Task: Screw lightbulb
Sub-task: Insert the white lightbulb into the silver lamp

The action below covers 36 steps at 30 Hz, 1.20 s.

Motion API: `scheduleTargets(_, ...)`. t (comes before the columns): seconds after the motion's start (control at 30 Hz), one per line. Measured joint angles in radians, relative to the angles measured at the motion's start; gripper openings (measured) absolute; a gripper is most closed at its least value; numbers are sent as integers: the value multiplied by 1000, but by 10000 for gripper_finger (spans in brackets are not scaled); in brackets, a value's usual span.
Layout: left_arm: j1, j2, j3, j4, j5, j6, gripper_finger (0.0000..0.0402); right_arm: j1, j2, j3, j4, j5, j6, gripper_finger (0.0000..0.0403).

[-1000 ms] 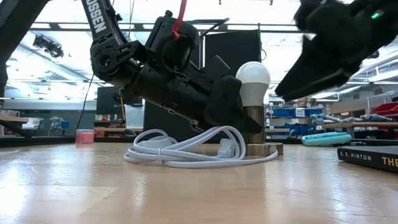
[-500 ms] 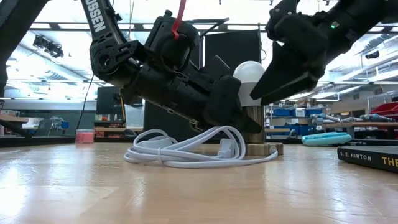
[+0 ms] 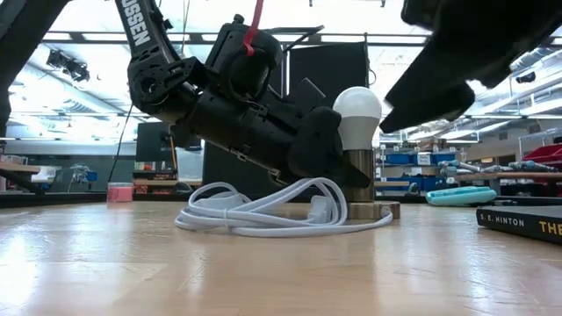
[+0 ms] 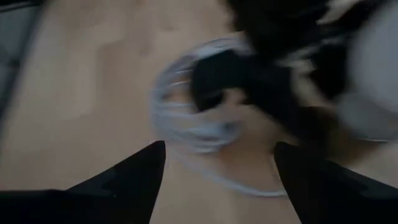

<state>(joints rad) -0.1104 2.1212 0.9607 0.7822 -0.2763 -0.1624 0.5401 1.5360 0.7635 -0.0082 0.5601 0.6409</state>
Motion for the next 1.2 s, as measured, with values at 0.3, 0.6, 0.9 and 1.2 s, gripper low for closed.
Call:
scheduleTargets(0.3,0,0,-1,0,2,0,184,-54,0,-19,-90,198,10,304)
scheduleTargets(0.6,-1,-2,-4,-4,9,0,184,-135,0,-37,14,23,-80,302)
scheduleTargets(0.9,-1,0,0,-7,18,1,184,19,-1,-33,180,-38,-162,291)
scheduleTargets(1.2,-1,0,-1,-7,16,1,184,-77,0,-34,-101,83,52,274)
